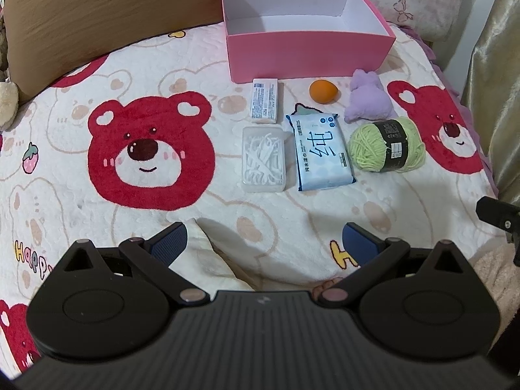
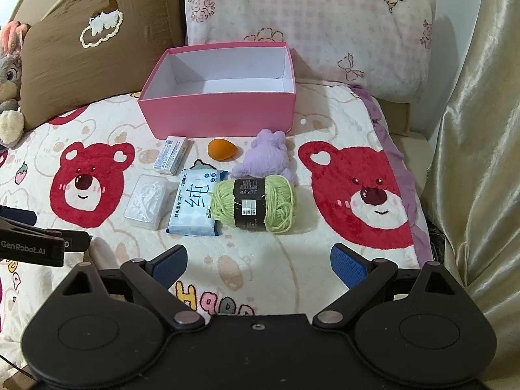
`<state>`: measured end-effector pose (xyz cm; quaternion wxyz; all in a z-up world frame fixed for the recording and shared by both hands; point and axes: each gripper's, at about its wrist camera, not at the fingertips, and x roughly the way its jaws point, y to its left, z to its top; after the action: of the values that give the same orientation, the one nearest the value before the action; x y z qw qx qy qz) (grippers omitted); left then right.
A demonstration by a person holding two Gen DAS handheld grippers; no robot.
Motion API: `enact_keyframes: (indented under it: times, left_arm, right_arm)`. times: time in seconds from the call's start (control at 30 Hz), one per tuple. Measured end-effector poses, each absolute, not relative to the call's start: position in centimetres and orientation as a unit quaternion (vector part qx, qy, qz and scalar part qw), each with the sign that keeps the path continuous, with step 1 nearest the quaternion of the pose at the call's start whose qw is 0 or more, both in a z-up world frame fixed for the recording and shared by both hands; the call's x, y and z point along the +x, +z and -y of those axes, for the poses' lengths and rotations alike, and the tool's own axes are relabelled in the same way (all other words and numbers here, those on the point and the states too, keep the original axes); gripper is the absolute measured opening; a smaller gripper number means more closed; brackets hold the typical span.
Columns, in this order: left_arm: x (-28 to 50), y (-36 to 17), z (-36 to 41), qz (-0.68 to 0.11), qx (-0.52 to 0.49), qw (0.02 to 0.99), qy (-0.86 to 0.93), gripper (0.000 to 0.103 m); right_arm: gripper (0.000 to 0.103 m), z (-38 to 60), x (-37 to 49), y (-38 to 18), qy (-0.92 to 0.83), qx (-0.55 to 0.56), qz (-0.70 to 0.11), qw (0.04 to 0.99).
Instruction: Organize objects
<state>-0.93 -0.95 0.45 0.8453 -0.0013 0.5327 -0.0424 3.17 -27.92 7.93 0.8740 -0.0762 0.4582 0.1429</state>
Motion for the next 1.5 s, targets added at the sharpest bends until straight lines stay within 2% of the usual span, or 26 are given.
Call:
enact_keyframes:
  times: [0.73,0.87,1.0,1.17,1.27,1.4,1.5]
  left_arm:
    - [-1.1,1.4,0.9,-0.525,-0.021,0.849,-0.057,0.103]
    - [-0.6,2.4,1.1,-0.516,-0.032,0.853,-0.076,0.103]
    - [0.0,4.1,2.5,-0.491,0.011,0.868,-0.077,0.103]
    - [1.4,4.8,3.6,-0.484,0.012,0.868,-0.109,0.103]
    - [2.4,4.1,4.3,-0.478,-0.005,0.868,-0.133,0.103]
    - [4.2,1.8,4.3,-0.478,-0.087,0.863,-0.138,0.103]
    - [5.1,0.2,5.4,-0.47,-0.066,0.871,-0.126,0.103]
  right_arm:
    - [0.097,28.4,2.9,7.9,0.148,-0.086,-0.454,0.874]
    - [0.097,29.0,2.4,9.1,0.197,-0.091,-0.418,0.882]
    - [0.097,29.1,2.4,10.0,0.236,-0.138,-0.38,0.884]
    - [0.097,29.9,3.7,9.0,0.278,-0.143,-0.342,0.886]
    - [0.097,30.2,4.9,7.6,0.265,-0.152,-0.325,0.895]
    - [0.097,31.3,7.6,5.7,0.281,-0.104,-0.359,0.884]
    - [0.097,31.4,8.7,4.7,0.279,-0.126,-0.356,0.883]
